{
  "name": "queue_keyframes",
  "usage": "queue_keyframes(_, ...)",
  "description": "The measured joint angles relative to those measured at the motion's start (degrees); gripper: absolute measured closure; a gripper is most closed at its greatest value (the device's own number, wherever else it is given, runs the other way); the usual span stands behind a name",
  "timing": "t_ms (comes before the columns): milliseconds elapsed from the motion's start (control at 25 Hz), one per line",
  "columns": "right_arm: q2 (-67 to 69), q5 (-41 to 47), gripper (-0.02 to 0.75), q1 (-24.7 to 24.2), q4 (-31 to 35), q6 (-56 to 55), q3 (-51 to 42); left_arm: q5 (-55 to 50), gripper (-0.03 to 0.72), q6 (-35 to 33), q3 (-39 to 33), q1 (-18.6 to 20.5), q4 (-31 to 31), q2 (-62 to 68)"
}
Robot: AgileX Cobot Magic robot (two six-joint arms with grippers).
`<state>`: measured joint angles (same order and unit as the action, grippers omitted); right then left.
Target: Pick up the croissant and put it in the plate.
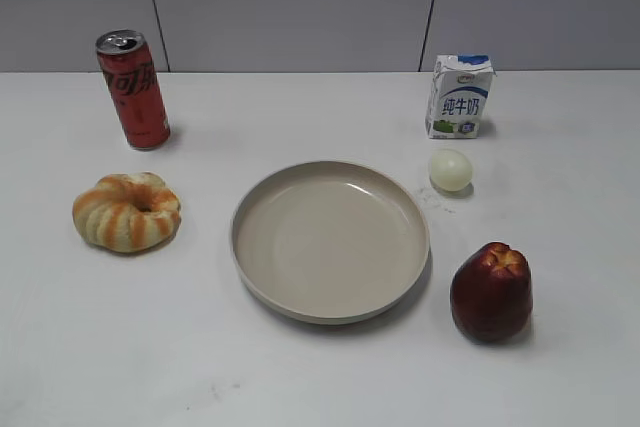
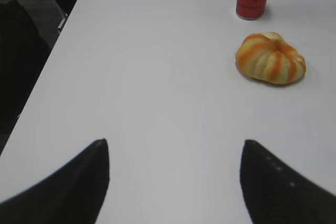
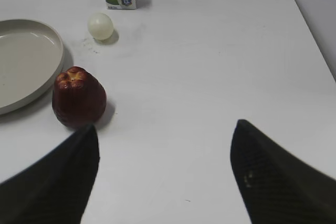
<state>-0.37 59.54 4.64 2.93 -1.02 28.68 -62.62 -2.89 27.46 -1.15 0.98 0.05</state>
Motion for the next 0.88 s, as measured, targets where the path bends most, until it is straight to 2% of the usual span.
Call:
queue_keyframes(160, 0.0, 0.0, 0.15, 0.0, 0.0, 0.0, 0.0, 4.5, 0.098, 0.0, 1.4, 0.0, 0.1, 1.2)
queue_keyframes(280, 0.0, 0.0, 0.15, 0.0, 0.0, 0.0, 0.0, 10.8, 0.099, 0.0, 2.5, 0.0, 2.8, 6.4)
queue_keyframes(560, 0.0, 0.0, 0.15, 0.0, 0.0, 0.0, 0.0, 19.3, 0.099, -2.3, 3.8, 0.0, 11.5, 30.1)
queue_keyframes(680, 0.0, 0.0, 0.15, 0.0, 0.0, 0.0, 0.0, 20.7, 0.099, -3.4, 7.2, -0.7, 14.3, 41.8)
queue_keyframes(880, 0.0, 0.0, 0.15, 0.0, 0.0, 0.0, 0.0, 20.9, 0.094, -5.2, 15.8, -4.2, 15.2, 59.8)
